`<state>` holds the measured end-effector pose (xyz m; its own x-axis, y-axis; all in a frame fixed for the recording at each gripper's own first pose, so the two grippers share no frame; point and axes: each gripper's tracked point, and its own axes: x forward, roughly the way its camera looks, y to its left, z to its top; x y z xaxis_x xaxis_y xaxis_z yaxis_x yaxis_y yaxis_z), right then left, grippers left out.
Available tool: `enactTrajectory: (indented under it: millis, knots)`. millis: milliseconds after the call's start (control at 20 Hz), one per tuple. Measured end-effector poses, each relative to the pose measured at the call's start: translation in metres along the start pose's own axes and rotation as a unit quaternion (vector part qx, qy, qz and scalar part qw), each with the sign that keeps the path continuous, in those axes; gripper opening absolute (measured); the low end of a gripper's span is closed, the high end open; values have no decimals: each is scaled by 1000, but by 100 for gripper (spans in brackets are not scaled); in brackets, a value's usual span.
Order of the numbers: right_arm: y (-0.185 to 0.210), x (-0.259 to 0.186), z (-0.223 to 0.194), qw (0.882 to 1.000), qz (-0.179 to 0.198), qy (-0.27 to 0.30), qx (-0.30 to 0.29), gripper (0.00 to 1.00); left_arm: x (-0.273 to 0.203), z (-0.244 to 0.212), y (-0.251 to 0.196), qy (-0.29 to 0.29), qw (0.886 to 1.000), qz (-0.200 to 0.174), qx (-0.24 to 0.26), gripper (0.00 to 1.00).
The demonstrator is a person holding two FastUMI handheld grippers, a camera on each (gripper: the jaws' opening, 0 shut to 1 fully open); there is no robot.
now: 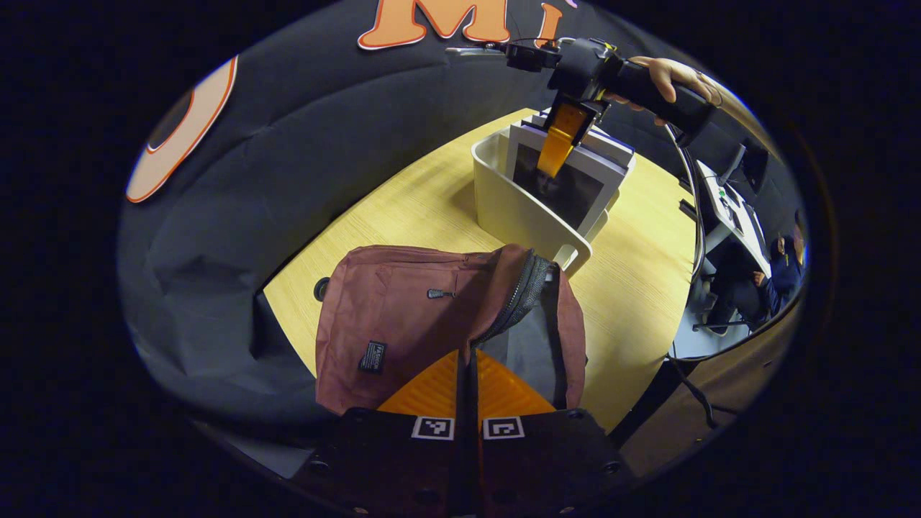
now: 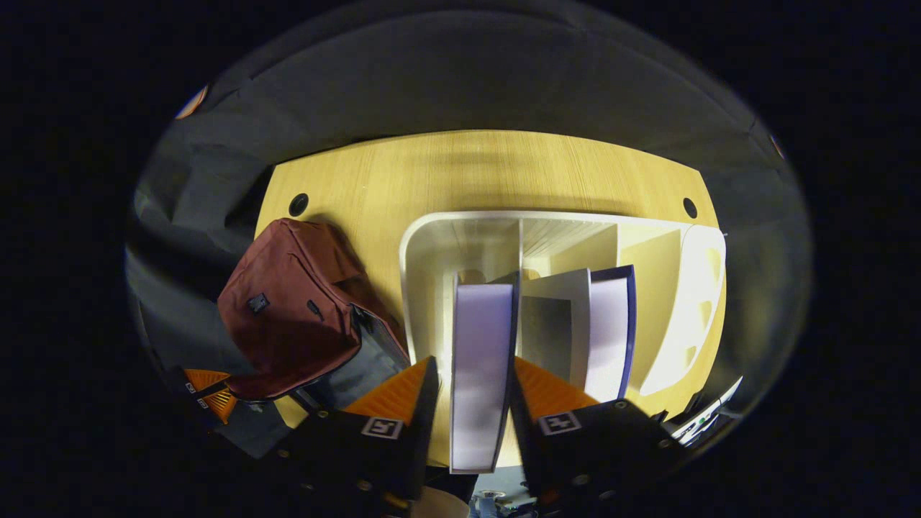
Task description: Open the schoolbag, grab two books from the bookshelf and put them into the schoolbag.
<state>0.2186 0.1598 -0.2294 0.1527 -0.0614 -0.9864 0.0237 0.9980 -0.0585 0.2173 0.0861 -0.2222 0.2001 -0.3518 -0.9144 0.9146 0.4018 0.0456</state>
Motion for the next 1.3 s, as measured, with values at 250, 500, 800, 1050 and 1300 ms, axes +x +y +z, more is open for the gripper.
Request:
enactTrajectory:
  millis: [250, 500, 800, 1050, 1300]
  knots:
    - [-3, 1, 1, 1000, -2, -9, 13, 34, 2, -1, -1, 3, 1000, -1, 0, 1]
    - [-3, -28, 3, 999, -11, -36, 15, 33, 2, -1, -4, 2, 1000, -3, 7, 1]
    - [-3, -93, 3, 996, -8, -91, 17, 42, 1, 0, 1, -10, 1000, 6, 5, 1]
    - [3, -166, -21, 989, 23, -145, 28, 31, -5, -3, 5, -29, 999, 14, -15, 1]
    - [2, -224, -66, 971, 85, -217, 53, 30, -19, 0, 1, -41, 999, 29, -2, 1]
